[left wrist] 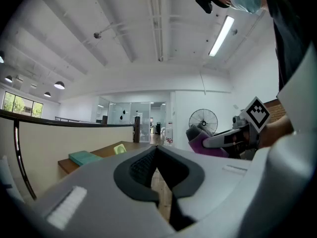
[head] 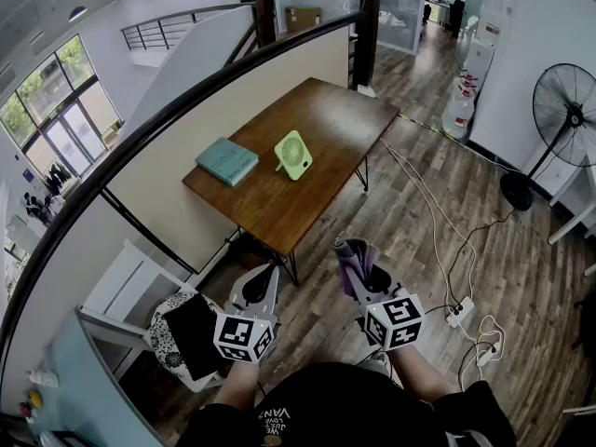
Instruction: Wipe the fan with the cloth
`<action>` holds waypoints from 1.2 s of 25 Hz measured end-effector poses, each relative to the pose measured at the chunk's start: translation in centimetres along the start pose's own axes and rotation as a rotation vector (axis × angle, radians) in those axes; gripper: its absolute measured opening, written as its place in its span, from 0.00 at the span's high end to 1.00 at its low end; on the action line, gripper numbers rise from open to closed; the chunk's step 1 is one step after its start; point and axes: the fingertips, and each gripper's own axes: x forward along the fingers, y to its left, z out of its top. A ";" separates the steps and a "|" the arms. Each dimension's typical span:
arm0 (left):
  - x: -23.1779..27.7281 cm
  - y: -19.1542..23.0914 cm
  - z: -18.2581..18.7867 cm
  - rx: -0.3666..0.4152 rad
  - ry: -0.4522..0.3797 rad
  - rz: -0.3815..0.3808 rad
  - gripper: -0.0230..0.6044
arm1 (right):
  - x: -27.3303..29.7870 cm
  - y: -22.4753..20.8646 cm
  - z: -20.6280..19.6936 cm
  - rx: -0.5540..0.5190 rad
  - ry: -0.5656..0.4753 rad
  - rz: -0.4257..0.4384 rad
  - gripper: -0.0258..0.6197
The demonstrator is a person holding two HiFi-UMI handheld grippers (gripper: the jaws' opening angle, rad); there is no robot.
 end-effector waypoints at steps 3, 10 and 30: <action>0.3 0.6 -0.1 0.000 -0.012 -0.016 0.95 | 0.6 0.4 0.0 0.021 -0.013 0.012 0.78; 3.1 0.8 -1.0 -0.010 -0.011 -0.038 0.95 | 2.4 -1.4 -0.2 0.051 -0.001 0.023 0.78; 16.8 3.0 -3.8 -0.097 0.076 0.155 0.86 | 13.9 -14.6 0.4 0.034 0.087 0.209 0.78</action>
